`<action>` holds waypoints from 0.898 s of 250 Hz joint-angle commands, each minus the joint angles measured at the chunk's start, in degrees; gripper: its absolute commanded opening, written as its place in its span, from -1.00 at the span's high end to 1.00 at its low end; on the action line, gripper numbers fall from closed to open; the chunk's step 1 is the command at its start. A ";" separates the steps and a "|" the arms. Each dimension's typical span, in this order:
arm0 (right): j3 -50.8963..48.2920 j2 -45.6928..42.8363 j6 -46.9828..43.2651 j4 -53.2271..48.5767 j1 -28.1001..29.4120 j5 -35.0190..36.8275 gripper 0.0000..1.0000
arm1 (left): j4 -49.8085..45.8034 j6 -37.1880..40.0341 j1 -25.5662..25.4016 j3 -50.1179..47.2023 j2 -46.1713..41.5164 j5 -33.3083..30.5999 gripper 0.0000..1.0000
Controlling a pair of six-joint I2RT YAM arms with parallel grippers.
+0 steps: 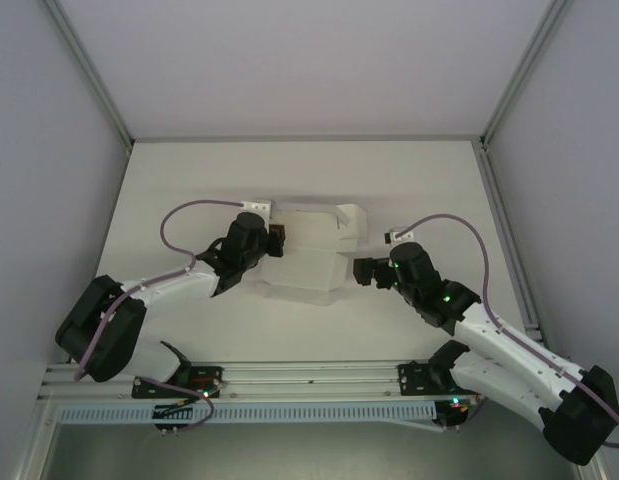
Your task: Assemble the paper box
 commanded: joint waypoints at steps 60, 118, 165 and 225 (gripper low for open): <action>-0.28 4.25 0.39 0.21 -4.05 4.15 -0.99 | 0.71 0.02 0.49 0.49 -1.69 -0.40 1.00; 0.45 7.14 -2.39 9.65 -5.37 -1.47 -0.99 | 0.83 0.17 0.53 0.99 -0.80 0.36 1.00; 2.70 10.20 -4.65 13.75 -5.39 -6.24 -1.00 | 1.44 -0.11 0.46 0.95 -0.45 1.51 1.00; 2.94 14.10 -3.68 20.51 -5.37 -11.93 -1.00 | 1.59 -0.55 0.48 0.68 -0.70 2.11 1.00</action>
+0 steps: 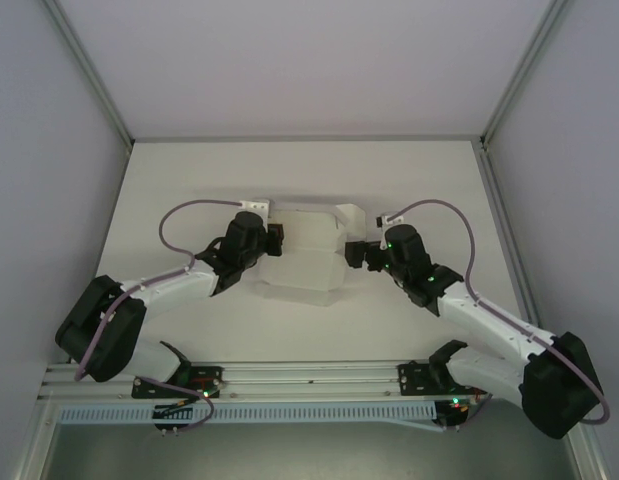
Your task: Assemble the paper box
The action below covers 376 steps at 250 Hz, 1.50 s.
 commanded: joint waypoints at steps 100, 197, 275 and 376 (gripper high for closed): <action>3.20 6.88 0.08 10.91 0.00 -11.00 -0.99 | 2.99 -1.51 0.00 0.34 -0.49 2.87 1.00; 8.62 15.57 -2.33 8.04 5.21 -0.98 -0.99 | 3.49 -2.07 0.01 0.16 -0.71 3.24 1.00; 10.61 17.32 -3.08 7.94 6.49 -0.78 -1.00 | 3.58 -2.43 0.01 -0.11 -1.01 2.88 1.00; 6.75 0.31 -4.14 -1.58 6.31 6.05 -1.00 | 2.75 -2.70 0.88 -0.99 -1.98 1.75 1.00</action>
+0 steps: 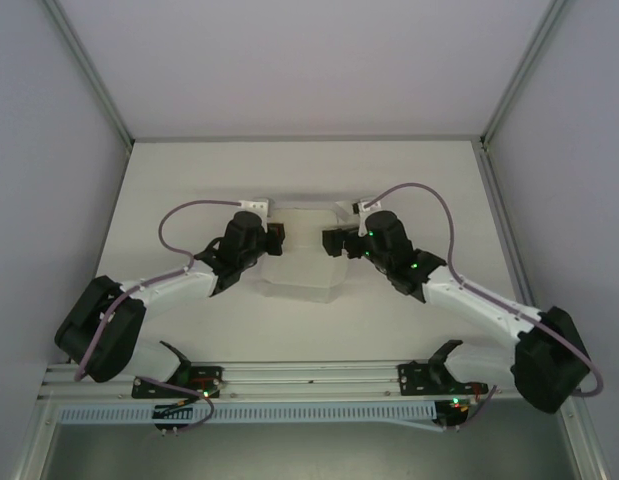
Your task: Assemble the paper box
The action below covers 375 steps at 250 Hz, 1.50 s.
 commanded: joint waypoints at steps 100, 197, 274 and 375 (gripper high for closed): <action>-6.34 -25.33 -0.54 -16.23 -4.34 8.90 -1.00 | 0.68 -1.15 1.60 -0.87 -2.24 0.16 1.00; -3.62 -26.27 -2.94 -22.20 -22.05 3.42 -0.99 | 0.42 -0.58 1.74 -0.62 -2.50 1.64 1.00; 1.82 -4.60 -5.17 -15.07 -35.01 -18.12 -0.99 | 0.06 -0.39 1.74 -0.56 -3.02 1.87 1.00; 3.92 8.66 -9.11 -5.36 -34.62 -41.42 -0.99 | 0.24 -0.28 1.70 0.11 -2.82 2.64 1.00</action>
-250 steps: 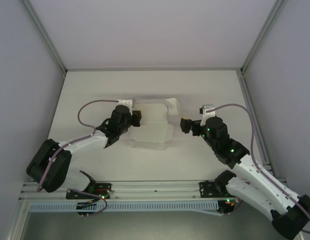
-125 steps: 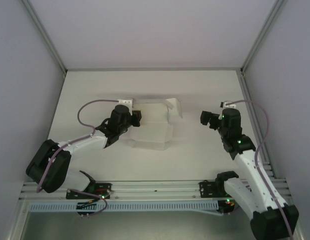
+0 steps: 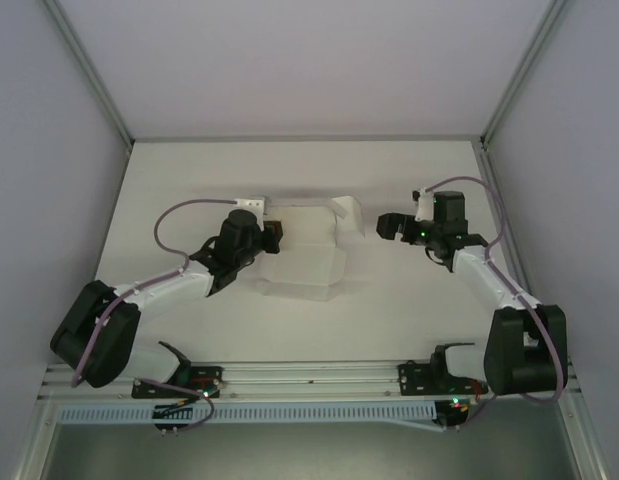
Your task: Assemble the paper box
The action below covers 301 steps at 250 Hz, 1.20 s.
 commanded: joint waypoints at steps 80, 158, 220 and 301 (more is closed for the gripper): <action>1.93 -1.42 -7.90 3.53 6.82 -21.81 -0.99 | 0.97 0.05 0.38 0.49 -0.80 0.87 1.00; 2.54 -1.34 -5.86 4.70 11.77 -21.19 -0.99 | 1.29 -0.26 0.40 0.26 -1.23 1.14 1.00; 2.48 -3.13 -4.48 6.68 15.30 -20.05 -0.99 | 1.32 -0.31 0.41 0.06 -1.58 1.15 1.00; 2.95 -7.93 -6.40 0.76 16.61 -10.00 -0.99 | 0.64 0.13 0.37 0.46 -1.20 1.04 1.00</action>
